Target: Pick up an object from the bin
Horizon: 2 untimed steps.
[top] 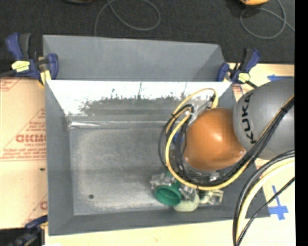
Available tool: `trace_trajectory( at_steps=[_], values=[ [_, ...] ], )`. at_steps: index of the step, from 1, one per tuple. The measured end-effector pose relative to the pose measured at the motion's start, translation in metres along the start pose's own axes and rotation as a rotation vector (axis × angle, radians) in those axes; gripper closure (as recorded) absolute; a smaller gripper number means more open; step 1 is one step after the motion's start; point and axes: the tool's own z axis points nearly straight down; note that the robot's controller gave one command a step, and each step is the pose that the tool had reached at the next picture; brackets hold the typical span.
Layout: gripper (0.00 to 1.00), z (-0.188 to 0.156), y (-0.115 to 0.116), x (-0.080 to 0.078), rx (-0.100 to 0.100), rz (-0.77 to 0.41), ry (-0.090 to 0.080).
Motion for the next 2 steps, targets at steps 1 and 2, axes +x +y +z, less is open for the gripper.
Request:
trace_trajectory(
  at_steps=[1,2],
  values=[
    [1.00,0.000,0.000,0.000,0.000,0.001,0.000],
    [1.00,-0.046,0.003,-0.005,-0.022,0.014,0.008]
  ],
)
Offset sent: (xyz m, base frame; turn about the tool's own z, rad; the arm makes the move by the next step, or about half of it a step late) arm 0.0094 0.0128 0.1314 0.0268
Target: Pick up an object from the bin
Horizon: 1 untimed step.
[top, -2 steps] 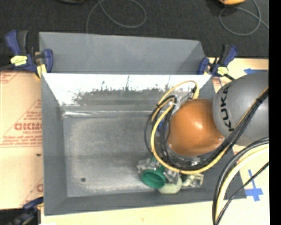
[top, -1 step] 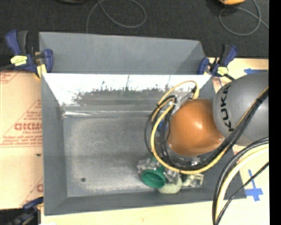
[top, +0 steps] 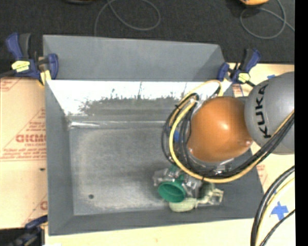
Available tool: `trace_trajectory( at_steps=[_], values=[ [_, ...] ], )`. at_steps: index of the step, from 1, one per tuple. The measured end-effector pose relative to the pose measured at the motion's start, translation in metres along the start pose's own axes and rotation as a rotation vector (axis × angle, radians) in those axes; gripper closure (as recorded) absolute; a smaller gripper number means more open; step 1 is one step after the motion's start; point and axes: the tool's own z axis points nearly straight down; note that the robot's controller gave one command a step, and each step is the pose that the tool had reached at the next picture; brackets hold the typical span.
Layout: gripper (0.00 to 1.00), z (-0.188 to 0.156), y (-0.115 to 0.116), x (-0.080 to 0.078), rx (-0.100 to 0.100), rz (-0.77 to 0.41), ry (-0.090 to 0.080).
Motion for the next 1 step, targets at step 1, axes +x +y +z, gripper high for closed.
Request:
trace_trajectory(
  at_steps=[1],
  values=[
    [1.00,-0.0045,-0.0119,-0.0150,0.012,-0.011,-0.007]
  ],
)
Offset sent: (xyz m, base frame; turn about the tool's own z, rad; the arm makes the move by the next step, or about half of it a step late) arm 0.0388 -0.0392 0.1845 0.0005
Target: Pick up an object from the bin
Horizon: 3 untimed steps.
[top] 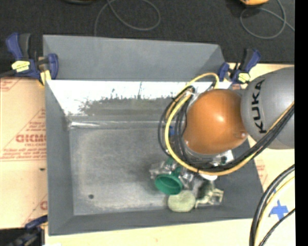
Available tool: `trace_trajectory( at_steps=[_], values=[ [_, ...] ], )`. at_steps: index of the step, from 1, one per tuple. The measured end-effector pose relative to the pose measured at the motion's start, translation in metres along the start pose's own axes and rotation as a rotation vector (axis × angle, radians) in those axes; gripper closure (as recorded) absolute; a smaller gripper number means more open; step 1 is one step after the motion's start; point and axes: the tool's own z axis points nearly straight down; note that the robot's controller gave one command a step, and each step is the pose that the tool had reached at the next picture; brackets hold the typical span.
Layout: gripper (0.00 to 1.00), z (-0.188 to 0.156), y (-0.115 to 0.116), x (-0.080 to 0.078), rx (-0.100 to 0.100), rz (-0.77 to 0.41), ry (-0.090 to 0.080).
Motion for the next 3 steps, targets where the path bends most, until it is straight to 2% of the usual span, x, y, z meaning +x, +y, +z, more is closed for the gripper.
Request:
trace_trajectory(
  at_steps=[1,2,3],
  values=[
    [1.00,-0.031,-0.008,0.008,-0.017,0.002,0.009],
    [1.00,0.053,-0.005,-0.014,-0.009,0.035,0.004],
    [1.00,0.053,-0.005,-0.014,-0.009,0.035,0.004]
  ],
)
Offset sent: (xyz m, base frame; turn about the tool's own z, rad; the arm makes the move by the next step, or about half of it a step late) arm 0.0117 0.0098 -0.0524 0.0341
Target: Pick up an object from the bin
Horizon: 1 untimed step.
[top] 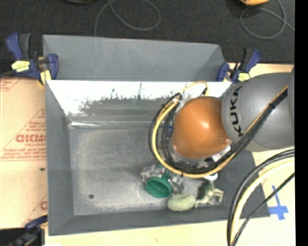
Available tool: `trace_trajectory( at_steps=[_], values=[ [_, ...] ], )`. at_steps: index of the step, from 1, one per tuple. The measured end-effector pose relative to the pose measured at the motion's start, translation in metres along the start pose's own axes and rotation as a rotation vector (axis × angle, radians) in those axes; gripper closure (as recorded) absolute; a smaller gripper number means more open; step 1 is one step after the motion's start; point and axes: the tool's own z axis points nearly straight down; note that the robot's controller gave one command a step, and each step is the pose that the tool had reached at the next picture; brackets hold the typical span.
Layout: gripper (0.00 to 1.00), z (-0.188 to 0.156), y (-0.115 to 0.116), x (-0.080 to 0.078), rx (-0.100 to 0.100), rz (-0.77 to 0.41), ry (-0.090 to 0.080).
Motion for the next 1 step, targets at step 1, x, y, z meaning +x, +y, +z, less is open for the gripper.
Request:
trace_trajectory(
  at_steps=[1],
  values=[
    [1.00,-0.0401,0.0020,0.0010,-0.007,0.002,0.006]
  ],
)
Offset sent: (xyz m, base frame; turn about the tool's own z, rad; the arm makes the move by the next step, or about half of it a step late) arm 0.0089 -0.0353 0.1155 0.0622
